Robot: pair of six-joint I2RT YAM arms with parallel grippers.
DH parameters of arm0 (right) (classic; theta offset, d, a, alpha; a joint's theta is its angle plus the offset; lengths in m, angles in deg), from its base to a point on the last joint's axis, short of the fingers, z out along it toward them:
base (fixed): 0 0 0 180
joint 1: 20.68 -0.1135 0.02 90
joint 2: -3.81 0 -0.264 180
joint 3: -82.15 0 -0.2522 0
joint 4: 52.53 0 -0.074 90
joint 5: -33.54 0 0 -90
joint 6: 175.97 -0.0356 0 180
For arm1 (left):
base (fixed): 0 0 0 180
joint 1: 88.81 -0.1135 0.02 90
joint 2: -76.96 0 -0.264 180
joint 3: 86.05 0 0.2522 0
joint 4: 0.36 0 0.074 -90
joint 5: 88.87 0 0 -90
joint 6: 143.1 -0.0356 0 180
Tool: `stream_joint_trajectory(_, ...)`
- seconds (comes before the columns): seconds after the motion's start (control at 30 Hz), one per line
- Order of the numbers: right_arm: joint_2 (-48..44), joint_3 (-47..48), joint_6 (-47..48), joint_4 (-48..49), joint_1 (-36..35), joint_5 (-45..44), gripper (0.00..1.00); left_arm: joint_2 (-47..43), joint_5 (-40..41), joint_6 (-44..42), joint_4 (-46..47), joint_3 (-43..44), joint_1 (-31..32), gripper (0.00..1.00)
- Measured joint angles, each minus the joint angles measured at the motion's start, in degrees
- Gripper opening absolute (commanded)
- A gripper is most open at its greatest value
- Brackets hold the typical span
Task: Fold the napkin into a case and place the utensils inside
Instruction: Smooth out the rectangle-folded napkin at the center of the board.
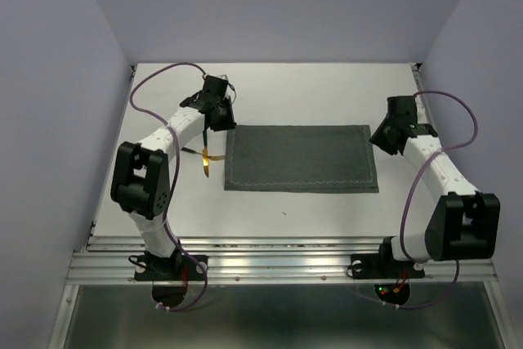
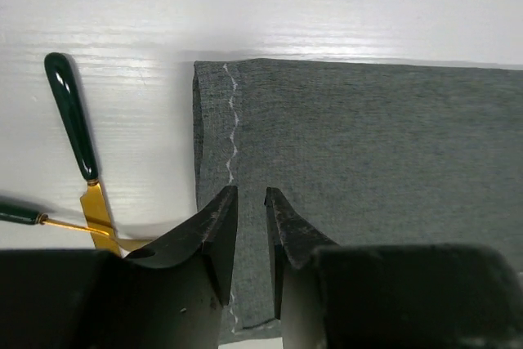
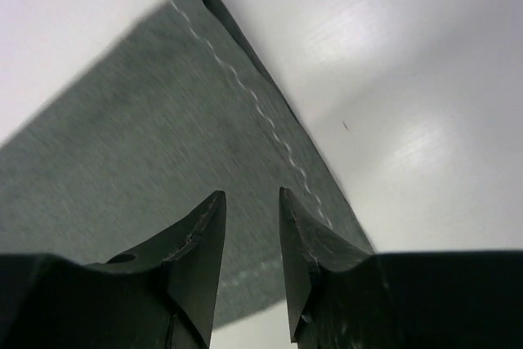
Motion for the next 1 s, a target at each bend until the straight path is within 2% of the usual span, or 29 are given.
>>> stream_joint_trajectory(0.1,-4.83,-6.75,-1.36,-1.70,0.00,0.59,0.38,-5.40,-0.37,0.37,0.46,-1.70,0.50,0.35)
stream_joint_trajectory(0.27,-5.75,-13.35,-2.51,-6.80,0.00,0.13,0.39,-11.39,-1.38,0.76,0.31,-5.90,1.73,0.37)
stream_joint_trajectory(0.53,-2.40,-13.51,-3.21,-7.30,0.00,0.09,0.38,-12.33,-1.97,1.42,-0.48,-11.28,2.36,0.37)
stream_joint_trajectory(1.0,-0.90,-14.75,-3.45,-5.14,0.00,-0.04,0.38,-12.33,-2.38,2.60,-0.48,-11.87,4.13,0.38)
